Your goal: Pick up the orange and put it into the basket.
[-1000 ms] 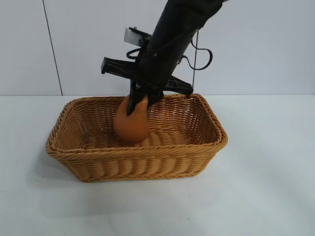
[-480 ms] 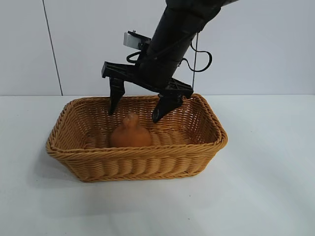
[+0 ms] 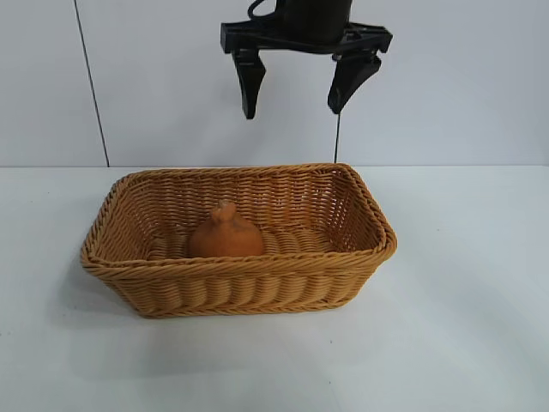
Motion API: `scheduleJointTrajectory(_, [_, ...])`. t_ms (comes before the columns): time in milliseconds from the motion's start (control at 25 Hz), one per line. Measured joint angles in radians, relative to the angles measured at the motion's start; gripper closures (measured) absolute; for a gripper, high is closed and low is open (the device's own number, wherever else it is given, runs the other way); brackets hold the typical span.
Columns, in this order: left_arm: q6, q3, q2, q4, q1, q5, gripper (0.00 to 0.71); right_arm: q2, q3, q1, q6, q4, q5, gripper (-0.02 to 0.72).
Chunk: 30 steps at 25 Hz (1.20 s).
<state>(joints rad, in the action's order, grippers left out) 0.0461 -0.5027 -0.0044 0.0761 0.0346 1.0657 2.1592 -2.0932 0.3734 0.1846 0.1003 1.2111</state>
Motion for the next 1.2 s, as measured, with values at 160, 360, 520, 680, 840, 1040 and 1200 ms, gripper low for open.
scheduleJointTrajectory(160, [0.0, 0.0, 0.0, 0.0, 0.0, 0.0, 0.038, 0.001, 0.0, -0.157, -0.018, 0.007, 0.0, 0.01])
scheduleJointTrajectory(360, [0.0, 0.0, 0.0, 0.0, 0.0, 0.0, 0.038, 0.001, 0.0, -0.316, -0.039, -0.021, 0.001, 0.01])
scheduleJointTrajectory(520, [0.0, 0.0, 0.0, -0.001, 0.0, 0.0, 0.038, 0.001, 0.0, -0.338, -0.061, -0.083, 0.007, 0.01])
scheduleJointTrajectory(680, [0.0, 0.0, 0.0, -0.001, 0.0, 0.0, 0.038, -0.04, 0.07, -0.329, -0.073, -0.1, 0.007, 0.01])
scheduleJointTrajectory(840, [0.0, 0.0, 0.0, -0.001, 0.0, 0.0, 0.038, -0.182, 0.294, -0.326, -0.102, -0.1, 0.006, 0.01])
scheduleJointTrajectory(1040, [0.0, 0.0, 0.0, -0.001, 0.0, 0.0, 0.038, -0.476, 0.68, -0.326, -0.131, -0.109, 0.006, 0.01])
scheduleJointTrajectory(1200, [0.0, 0.0, 0.0, -0.001, 0.0, 0.0, 0.038, -0.824, 1.014, -0.326, -0.152, -0.118, 0.01, 0.01])
